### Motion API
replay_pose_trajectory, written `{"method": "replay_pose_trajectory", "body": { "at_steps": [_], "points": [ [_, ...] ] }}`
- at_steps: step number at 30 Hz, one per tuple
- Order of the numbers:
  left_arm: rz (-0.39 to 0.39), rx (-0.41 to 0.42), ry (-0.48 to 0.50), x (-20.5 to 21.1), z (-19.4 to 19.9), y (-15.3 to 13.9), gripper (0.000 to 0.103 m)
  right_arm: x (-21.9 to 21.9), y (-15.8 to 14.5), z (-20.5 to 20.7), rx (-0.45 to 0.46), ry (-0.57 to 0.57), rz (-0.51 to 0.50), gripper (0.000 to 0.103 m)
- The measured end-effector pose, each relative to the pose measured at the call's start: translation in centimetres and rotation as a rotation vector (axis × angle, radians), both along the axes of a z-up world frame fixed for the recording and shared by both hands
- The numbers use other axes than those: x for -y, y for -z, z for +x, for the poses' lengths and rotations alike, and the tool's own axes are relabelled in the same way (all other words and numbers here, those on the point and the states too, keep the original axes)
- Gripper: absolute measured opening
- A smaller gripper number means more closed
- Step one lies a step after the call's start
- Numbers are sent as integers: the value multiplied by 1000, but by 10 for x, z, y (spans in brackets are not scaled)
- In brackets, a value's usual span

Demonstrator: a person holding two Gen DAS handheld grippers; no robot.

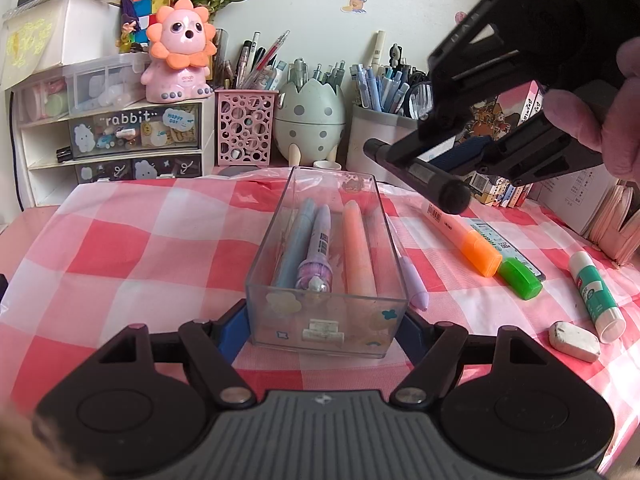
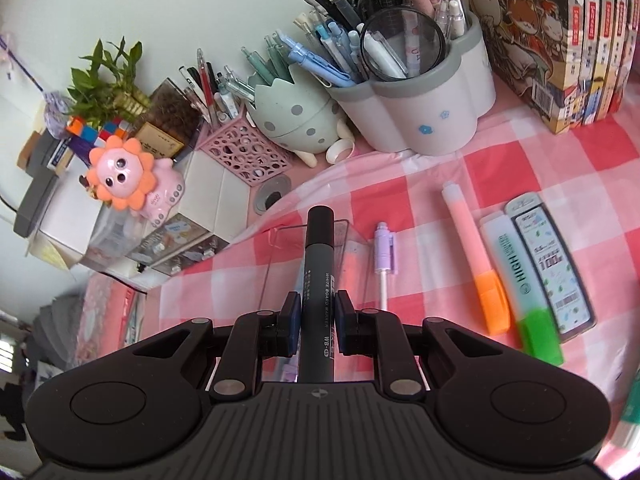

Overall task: Organize stationery
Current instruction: 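Carry the black marker into the clear tray and open the right tool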

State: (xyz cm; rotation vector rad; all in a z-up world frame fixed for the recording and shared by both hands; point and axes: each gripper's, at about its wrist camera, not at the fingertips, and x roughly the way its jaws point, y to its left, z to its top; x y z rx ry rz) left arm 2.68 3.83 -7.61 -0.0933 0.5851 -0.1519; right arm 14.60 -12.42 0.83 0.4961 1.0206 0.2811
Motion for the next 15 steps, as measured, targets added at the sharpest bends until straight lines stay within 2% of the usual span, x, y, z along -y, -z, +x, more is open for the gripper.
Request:
{"method": "replay_pose_trajectory", "body": {
  "at_steps": [10, 15],
  "points": [
    [-2, 0, 0, 0, 0, 0, 49, -22, 12, 4, -43, 70, 14, 17],
    [-1, 0, 1, 0, 0, 0, 49, -25, 14, 5, -38, 76, 14, 21]
  ]
}}
